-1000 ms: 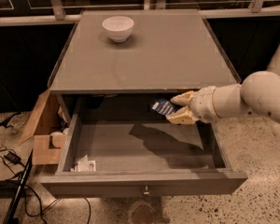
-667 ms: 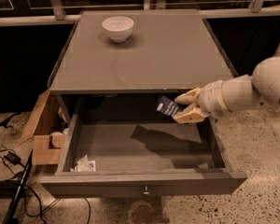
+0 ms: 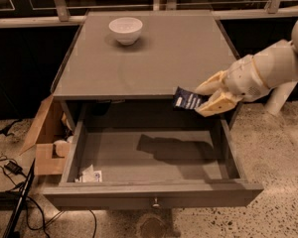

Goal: Pick rxbar blueberry from top drawer and place on counter

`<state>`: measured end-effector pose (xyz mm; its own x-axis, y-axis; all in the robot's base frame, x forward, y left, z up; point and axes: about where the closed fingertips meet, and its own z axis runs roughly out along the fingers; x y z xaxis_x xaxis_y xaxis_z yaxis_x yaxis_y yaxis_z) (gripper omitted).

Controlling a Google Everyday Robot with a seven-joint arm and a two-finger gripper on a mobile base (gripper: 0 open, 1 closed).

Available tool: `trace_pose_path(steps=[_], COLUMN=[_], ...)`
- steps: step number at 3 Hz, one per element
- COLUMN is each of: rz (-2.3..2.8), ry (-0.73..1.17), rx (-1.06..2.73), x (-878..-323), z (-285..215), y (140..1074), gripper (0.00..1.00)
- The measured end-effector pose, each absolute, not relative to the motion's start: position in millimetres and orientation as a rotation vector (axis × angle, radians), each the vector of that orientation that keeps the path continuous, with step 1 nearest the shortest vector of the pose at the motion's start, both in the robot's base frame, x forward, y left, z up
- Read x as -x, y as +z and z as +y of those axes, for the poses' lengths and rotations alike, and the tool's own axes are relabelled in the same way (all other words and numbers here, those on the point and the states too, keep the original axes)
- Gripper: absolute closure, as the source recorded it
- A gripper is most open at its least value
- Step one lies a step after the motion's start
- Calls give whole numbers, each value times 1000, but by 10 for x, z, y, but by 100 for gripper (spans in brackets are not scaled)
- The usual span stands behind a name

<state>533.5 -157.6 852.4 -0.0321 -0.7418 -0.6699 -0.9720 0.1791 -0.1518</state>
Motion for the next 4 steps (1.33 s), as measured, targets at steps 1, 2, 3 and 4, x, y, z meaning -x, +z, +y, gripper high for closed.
trace_pose_path(steps=[1,2,3,4], rz=[1800,1772,1764,1782], ry=[439,404,371,356], rx=[1635,1610,1551,1510], x=[-5523,-5832,-6138,-6410], z=[-1512,-1358,-1194,-1069], y=[8764,8760,8592,8397], gripper=[100,100,100,100])
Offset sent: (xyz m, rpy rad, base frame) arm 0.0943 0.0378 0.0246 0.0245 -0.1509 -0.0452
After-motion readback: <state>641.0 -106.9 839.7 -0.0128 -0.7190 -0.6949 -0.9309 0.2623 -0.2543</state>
